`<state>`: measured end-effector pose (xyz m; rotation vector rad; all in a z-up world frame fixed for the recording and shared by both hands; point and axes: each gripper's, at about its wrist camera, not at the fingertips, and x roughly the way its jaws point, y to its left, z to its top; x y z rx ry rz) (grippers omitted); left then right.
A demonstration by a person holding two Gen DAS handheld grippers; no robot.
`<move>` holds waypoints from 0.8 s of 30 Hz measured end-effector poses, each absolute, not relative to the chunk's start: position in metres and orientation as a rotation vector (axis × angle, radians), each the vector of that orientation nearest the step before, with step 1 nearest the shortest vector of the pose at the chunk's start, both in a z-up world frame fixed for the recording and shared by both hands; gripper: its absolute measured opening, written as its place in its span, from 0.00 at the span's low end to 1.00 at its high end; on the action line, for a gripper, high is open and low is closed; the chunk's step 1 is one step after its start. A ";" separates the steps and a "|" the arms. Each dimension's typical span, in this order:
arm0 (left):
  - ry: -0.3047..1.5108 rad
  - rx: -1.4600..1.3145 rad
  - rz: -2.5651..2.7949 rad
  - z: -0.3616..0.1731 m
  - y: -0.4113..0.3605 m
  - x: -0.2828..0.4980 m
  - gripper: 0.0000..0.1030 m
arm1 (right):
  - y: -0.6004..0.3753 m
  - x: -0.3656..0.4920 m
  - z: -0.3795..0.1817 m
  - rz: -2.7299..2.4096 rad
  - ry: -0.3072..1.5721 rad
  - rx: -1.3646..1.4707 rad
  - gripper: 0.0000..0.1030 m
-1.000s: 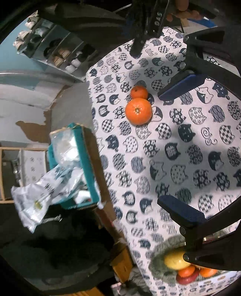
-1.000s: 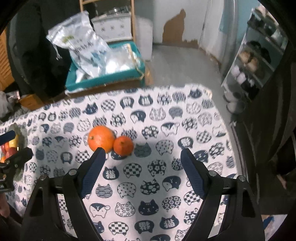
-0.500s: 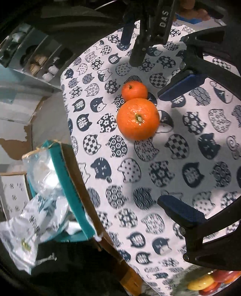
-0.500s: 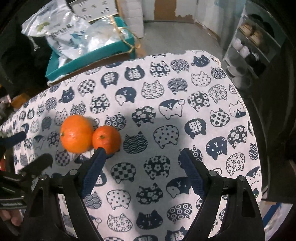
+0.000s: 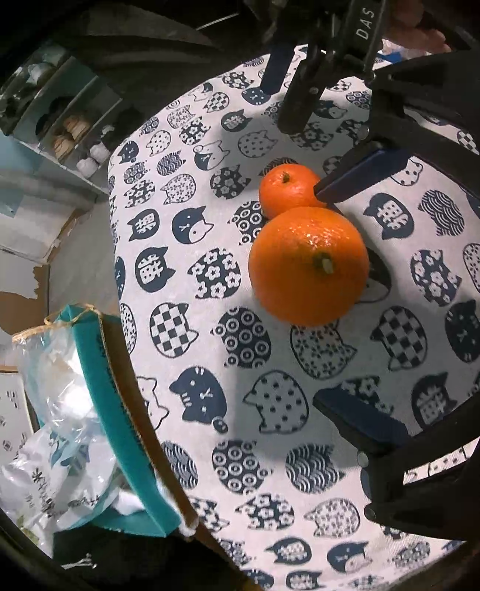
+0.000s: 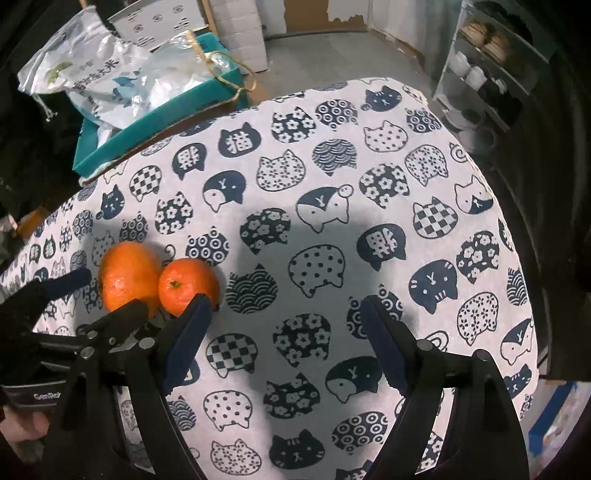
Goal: Organize fruits
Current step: 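Move both tools toward the two remaining tangerines, then grip the larger tangerine with the left tool while the right tool grips the smaller one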
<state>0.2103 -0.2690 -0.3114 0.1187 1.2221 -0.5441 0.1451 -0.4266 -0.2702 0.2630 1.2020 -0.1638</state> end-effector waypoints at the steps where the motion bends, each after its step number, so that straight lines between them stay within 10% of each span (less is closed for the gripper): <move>1: 1.225 0.112 -0.553 -0.313 -0.269 0.211 0.88 | -0.429 0.145 -0.271 -0.170 1.201 0.267 0.80; 5: 1.247 0.049 -0.629 -0.318 -0.271 0.210 0.63 | -0.434 0.144 -0.273 -0.178 1.204 0.286 0.80; 24: 1.179 0.030 -0.444 -0.296 -0.200 0.202 0.62 | -0.386 0.164 -0.285 -0.015 1.204 0.284 0.80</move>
